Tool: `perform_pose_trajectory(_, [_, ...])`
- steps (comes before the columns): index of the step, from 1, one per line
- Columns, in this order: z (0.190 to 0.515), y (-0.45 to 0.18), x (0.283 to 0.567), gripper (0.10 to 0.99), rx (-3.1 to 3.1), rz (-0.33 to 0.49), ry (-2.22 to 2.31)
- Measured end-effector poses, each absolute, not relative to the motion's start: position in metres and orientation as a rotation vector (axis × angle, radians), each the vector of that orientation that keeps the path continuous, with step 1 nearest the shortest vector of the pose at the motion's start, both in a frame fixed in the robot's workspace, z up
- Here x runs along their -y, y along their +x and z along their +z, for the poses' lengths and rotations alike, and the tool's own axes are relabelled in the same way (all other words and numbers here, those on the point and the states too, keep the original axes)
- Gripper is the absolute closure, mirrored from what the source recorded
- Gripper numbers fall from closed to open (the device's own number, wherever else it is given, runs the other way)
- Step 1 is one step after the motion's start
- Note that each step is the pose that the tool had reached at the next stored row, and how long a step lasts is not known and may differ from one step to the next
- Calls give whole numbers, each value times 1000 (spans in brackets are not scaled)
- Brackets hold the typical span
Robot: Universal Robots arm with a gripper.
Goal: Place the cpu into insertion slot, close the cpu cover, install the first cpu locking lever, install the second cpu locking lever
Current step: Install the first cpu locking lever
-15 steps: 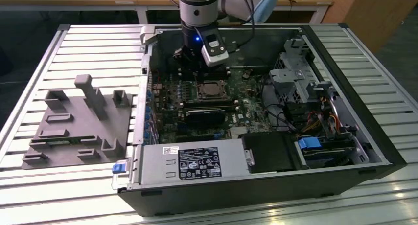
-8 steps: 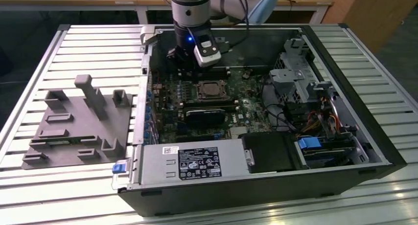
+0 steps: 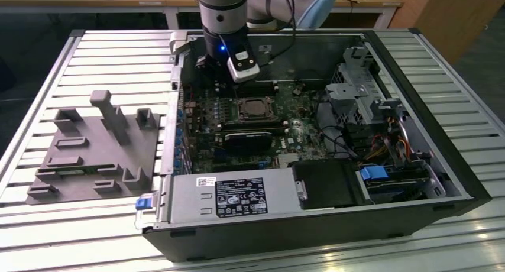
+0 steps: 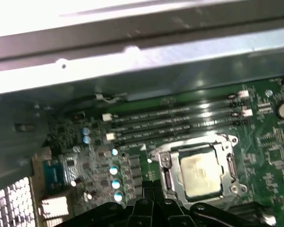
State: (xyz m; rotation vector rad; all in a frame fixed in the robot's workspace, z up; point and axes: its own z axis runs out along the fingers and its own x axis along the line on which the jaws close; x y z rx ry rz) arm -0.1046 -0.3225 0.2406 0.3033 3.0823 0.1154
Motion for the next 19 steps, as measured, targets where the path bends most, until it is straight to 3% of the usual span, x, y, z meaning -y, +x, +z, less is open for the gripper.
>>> perform_pose_trajectory(13, [240,-112,323,984,-3079,350,304])
perform_pose_trajectory(19, [240,-112,323,984,-3079,362,304])
